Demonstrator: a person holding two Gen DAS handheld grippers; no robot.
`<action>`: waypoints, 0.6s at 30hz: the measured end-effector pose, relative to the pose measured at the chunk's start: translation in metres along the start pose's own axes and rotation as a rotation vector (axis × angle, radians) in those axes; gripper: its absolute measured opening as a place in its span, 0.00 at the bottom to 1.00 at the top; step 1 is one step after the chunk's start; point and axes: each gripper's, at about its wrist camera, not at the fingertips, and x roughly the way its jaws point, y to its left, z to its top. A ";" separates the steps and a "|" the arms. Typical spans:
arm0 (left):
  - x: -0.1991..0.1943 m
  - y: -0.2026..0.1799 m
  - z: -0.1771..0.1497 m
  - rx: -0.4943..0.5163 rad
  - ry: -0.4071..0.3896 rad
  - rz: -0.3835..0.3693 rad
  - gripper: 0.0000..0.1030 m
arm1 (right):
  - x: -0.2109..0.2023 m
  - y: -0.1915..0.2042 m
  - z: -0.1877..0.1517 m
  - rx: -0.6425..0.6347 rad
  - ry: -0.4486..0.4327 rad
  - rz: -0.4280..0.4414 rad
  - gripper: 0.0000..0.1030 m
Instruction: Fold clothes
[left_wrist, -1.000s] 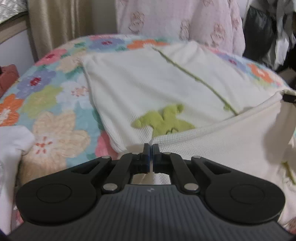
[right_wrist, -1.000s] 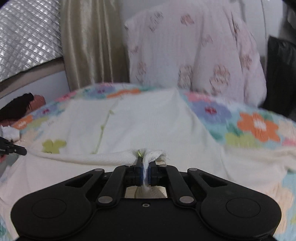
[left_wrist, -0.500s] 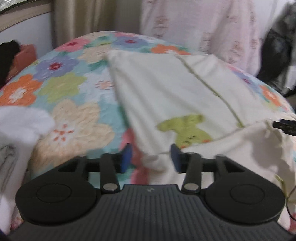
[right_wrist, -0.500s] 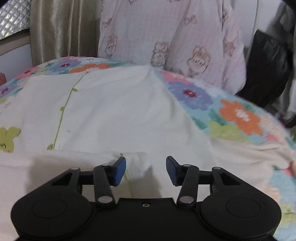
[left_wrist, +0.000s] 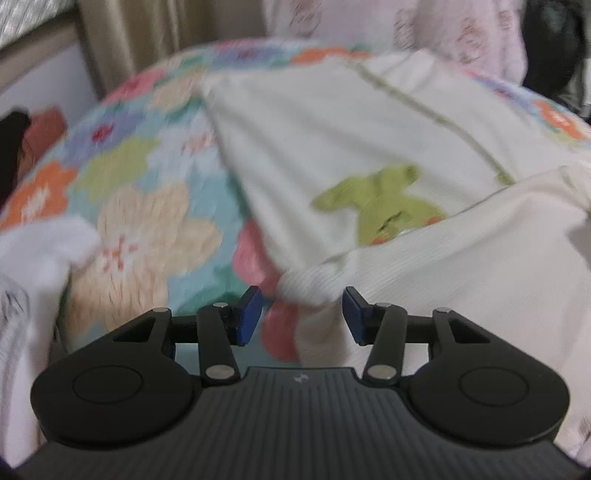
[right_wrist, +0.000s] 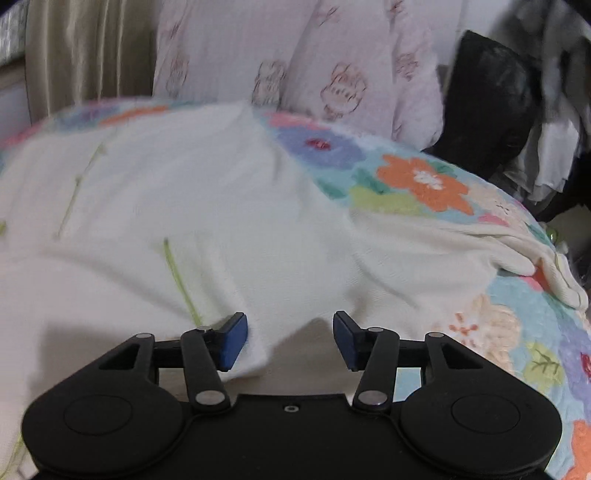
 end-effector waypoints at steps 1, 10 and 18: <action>-0.008 -0.005 0.002 0.016 -0.023 -0.018 0.52 | -0.005 -0.008 -0.001 0.031 -0.015 0.010 0.54; -0.026 -0.116 0.029 0.129 -0.070 -0.238 0.61 | -0.033 -0.113 -0.036 0.314 -0.023 0.119 0.56; -0.004 -0.277 0.049 0.286 -0.002 -0.376 0.62 | -0.017 -0.197 -0.042 0.547 -0.056 0.175 0.57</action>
